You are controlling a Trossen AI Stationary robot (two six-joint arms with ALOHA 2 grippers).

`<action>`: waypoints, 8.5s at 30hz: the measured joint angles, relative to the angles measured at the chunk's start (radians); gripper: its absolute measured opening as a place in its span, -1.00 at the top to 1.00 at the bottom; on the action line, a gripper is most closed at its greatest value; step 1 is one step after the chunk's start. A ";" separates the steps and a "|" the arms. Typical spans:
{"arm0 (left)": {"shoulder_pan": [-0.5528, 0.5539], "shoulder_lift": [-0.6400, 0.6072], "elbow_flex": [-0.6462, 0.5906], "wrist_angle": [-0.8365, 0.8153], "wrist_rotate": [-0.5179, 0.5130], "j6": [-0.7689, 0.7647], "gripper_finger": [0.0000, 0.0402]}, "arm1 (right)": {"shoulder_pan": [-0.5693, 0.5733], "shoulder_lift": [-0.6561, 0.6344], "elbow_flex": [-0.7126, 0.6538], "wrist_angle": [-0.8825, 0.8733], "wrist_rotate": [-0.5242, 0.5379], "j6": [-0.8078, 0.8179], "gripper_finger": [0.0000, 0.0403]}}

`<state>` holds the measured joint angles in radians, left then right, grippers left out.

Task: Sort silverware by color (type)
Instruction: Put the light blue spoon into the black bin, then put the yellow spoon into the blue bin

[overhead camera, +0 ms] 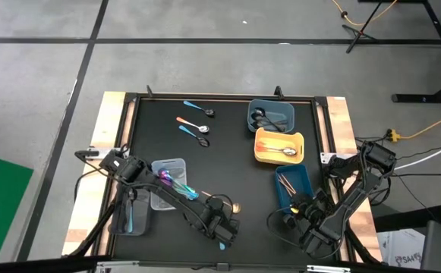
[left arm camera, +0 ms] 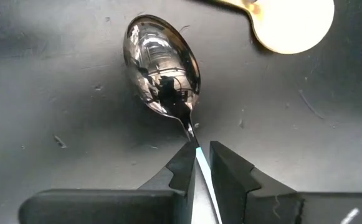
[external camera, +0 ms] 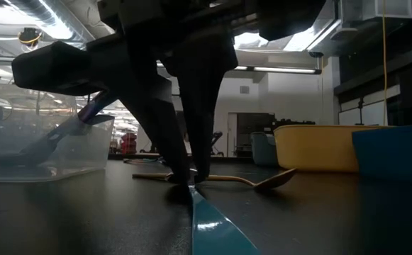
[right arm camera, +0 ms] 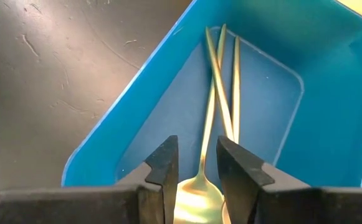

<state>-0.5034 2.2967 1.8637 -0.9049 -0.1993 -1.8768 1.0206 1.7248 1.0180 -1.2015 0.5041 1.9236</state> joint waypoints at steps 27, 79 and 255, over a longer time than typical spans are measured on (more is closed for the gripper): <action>0.004 0.014 -0.004 0.005 -0.019 -0.024 0.79 | 0.000 0.000 0.000 0.000 0.000 0.000 0.50; 0.015 0.021 -0.003 0.005 0.018 0.030 0.79 | 0.000 -0.001 0.000 0.001 0.001 0.000 0.50; -0.457 -0.737 -0.760 -0.401 0.164 -0.364 0.46 | -0.336 -0.001 0.288 0.370 0.237 -0.867 0.50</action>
<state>-0.9607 1.5593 1.1038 -1.3058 -0.0349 -2.2406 0.6842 1.7237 1.3056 -0.8315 0.7407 1.0566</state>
